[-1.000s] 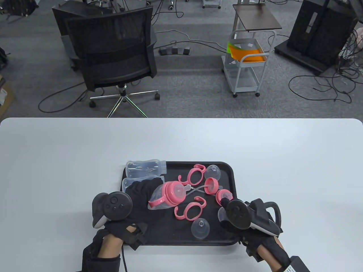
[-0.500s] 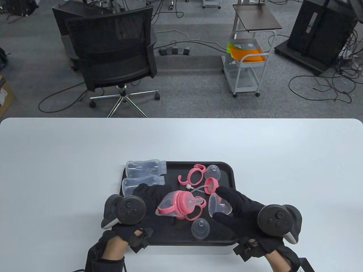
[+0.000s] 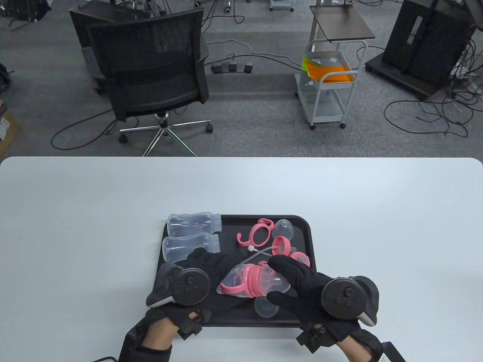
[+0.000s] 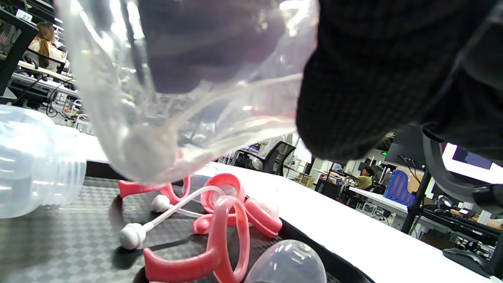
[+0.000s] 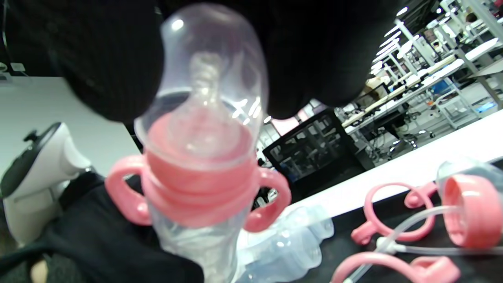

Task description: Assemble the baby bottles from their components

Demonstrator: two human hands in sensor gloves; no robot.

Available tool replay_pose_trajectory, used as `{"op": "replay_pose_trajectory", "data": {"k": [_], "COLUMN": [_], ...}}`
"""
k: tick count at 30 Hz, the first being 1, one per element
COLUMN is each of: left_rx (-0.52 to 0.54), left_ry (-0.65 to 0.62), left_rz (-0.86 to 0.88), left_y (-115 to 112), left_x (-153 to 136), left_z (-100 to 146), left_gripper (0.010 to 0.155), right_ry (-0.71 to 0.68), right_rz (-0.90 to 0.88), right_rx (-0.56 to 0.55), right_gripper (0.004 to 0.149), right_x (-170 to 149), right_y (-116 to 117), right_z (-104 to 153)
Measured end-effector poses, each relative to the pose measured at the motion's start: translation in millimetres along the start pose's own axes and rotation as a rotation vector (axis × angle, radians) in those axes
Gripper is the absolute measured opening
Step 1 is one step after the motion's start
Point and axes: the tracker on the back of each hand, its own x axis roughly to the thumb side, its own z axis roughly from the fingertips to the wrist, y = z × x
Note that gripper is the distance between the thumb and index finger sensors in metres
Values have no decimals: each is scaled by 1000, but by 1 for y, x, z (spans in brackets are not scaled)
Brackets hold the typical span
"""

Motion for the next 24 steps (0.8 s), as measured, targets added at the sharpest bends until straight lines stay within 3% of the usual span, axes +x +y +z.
{"op": "replay_pose_trajectory", "data": {"k": [9, 20, 24], "left_rx": [22, 119, 169], "left_ry": [-14, -23, -34], "left_rz": [27, -232, -250], "left_y": [2, 3, 3], "left_x": [0, 22, 29], "left_z": [1, 3, 4], "left_gripper": [101, 101, 100], "right_ry": [72, 20, 4], "right_rz": [-6, 58, 85], "right_rx": [-40, -27, -49], "right_gripper": [80, 76, 75], "right_x": [-5, -1, 3], "right_y": [7, 9, 5], "right_z": [2, 3, 4]}}
